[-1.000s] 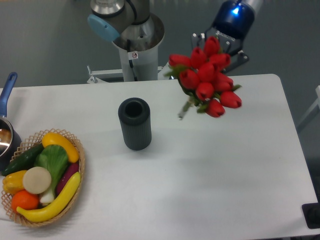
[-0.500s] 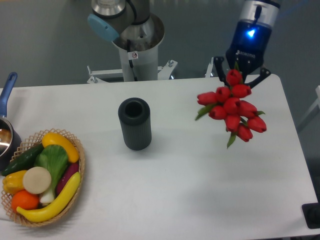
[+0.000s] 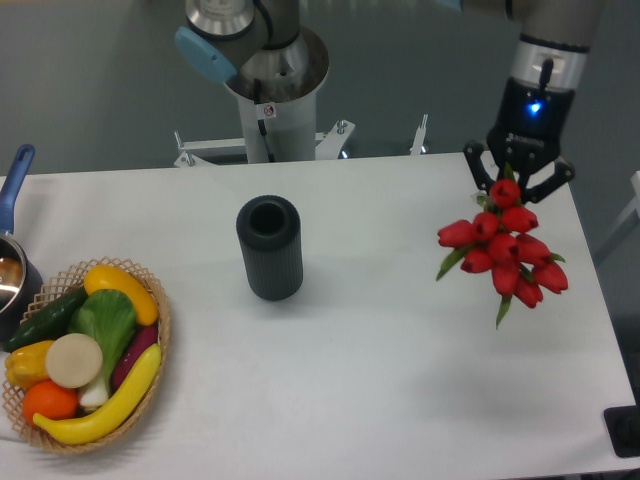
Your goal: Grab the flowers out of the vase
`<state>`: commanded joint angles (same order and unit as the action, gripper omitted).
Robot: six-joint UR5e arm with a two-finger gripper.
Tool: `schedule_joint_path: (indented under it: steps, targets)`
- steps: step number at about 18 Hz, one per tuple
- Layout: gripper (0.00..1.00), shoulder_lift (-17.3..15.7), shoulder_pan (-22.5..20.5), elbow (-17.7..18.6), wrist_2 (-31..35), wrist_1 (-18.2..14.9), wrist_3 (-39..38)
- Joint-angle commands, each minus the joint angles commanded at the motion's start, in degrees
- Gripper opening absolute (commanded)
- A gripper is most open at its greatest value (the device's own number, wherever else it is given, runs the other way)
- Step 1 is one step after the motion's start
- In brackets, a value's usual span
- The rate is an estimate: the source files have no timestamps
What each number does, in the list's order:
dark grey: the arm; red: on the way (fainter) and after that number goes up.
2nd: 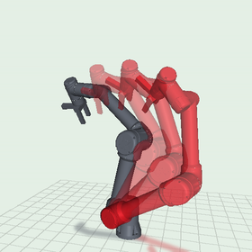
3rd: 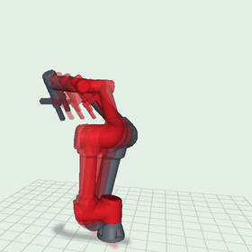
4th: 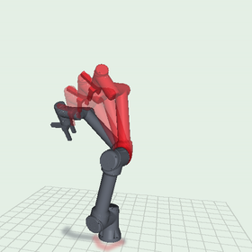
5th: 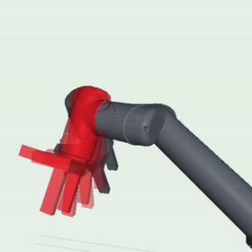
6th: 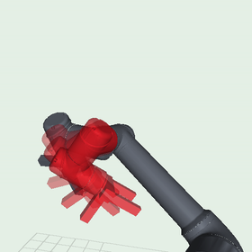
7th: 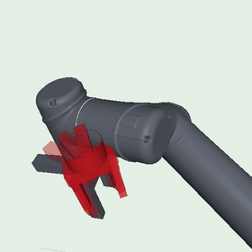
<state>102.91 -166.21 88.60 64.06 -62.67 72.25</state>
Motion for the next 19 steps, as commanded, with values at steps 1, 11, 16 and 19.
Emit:
schedule_joint_path:
  steps: [1,11,16,19]
  targets:
    - [0.13,0.8,0.4,-1.1,1.8,-0.1,0.0]
    - [0.13,7.0,7.1,-8.4,20.9,-6.2,4.4]
    - [0.13,9.6,9.6,-8.5,26.9,-6.4,5.0]
    - [0.12,9.7,10.5,-8.3,26.9,-6.0,4.9]
